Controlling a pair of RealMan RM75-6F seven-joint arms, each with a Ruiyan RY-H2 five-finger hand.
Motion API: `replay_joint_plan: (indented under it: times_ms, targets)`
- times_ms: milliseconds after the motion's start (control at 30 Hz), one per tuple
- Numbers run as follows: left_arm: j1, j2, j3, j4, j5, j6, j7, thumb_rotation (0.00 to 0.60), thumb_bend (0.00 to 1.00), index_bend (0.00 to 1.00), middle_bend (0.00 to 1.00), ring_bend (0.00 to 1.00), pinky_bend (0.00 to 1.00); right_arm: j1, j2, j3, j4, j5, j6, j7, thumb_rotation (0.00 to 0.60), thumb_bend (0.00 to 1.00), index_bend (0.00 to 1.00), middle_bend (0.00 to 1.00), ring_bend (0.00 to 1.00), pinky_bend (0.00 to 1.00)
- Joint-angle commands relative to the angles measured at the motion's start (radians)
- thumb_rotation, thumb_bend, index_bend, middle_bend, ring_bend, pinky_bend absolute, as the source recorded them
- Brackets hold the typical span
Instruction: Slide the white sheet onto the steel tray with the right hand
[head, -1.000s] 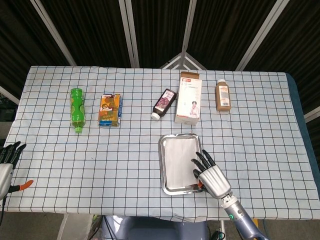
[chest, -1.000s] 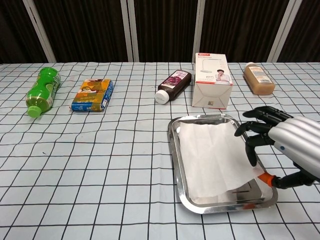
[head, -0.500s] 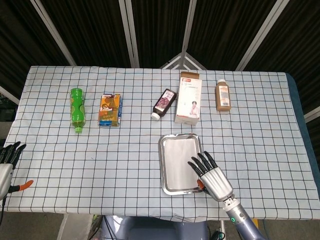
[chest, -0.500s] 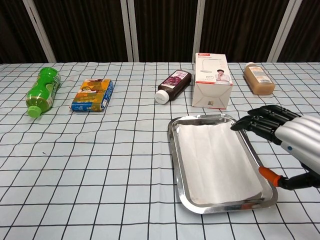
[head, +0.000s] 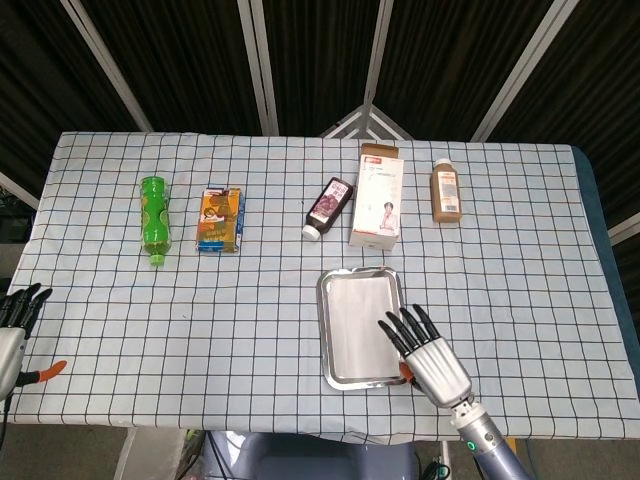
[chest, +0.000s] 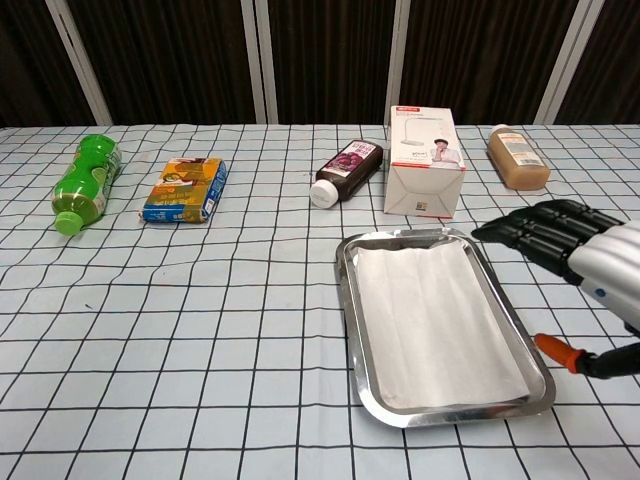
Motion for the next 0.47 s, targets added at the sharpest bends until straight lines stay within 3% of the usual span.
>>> replay_joint_plan:
  times_ms: [33,133,267,467]
  targets:
    - [0.000,0.000,0.000,0.001,0.002,0.001,-0.002,0.600,0.00,0.00,0.00,0.00,0.00,-0.017,0.058,0.015,-0.041,0.014,0.032,-0.022,0.600,0.42,0.06,0.09,0.00,0.00]
    - [0.002,-0.001,0.000,0.004,0.010,0.009,-0.001,0.600,0.00,0.00,0.00,0.00,0.00,-0.058,0.167,0.034,-0.121,0.057,0.091,-0.015,0.600,0.42,0.02,0.07,0.00,0.00]
    - [0.008,-0.013,0.003,0.020,0.041,0.041,0.017,0.600,0.00,0.00,0.00,0.00,0.00,-0.141,0.316,0.039,-0.238,0.161,0.161,0.093,0.600,0.41,0.00,0.00,0.00,0.00]
    - [0.014,-0.026,0.003,0.041,0.066,0.071,0.024,0.600,0.00,0.00,0.00,0.00,0.00,-0.192,0.385,0.014,-0.236,0.175,0.189,0.158,0.600,0.39,0.00,0.00,0.00,0.00]
